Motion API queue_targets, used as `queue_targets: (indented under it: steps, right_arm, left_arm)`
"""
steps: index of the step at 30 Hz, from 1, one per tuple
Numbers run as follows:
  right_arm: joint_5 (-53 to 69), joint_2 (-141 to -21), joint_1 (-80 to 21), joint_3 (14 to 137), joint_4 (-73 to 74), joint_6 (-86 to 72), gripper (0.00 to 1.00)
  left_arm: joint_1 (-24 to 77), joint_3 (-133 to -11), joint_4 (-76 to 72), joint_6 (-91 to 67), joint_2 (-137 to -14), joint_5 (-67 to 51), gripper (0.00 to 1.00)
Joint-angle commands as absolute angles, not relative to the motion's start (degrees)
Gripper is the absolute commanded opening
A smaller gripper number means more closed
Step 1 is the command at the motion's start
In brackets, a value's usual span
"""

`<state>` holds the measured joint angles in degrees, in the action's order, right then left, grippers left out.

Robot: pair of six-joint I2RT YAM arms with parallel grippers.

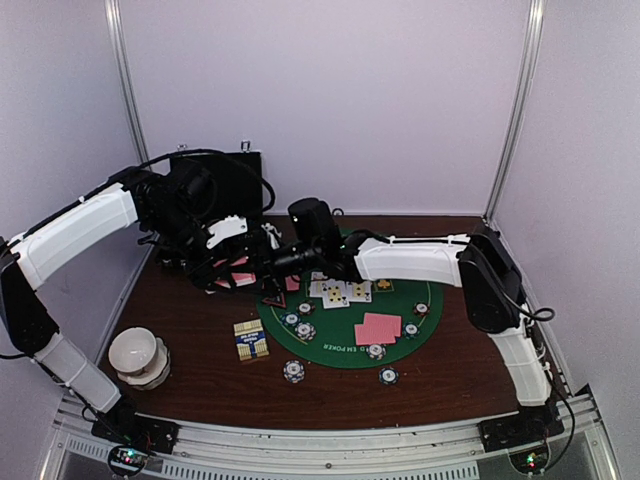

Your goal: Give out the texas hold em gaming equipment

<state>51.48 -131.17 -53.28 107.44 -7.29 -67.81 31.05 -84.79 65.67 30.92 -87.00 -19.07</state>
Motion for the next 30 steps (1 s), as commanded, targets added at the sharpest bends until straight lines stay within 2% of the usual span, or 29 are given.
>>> queue_targets:
  steps: [1,19,30]
  right_arm:
    - [52.4,-131.68,-51.69,105.34,-12.99,-71.85,0.7]
    - [53.86,-122.47,-48.98,98.26,-9.38,-65.78,0.51]
    - [55.63,-118.95,-48.64,93.93,-16.76,-71.07,0.22]
  left_arm:
    - [30.68,-86.16,65.0,30.98,-86.44,-20.04,0.0]
    - [30.67,-85.53,64.97,31.02,-86.26,-19.52,0.0]
    - [30.67,-85.52,65.01,30.92,-86.45,-19.21,0.0]
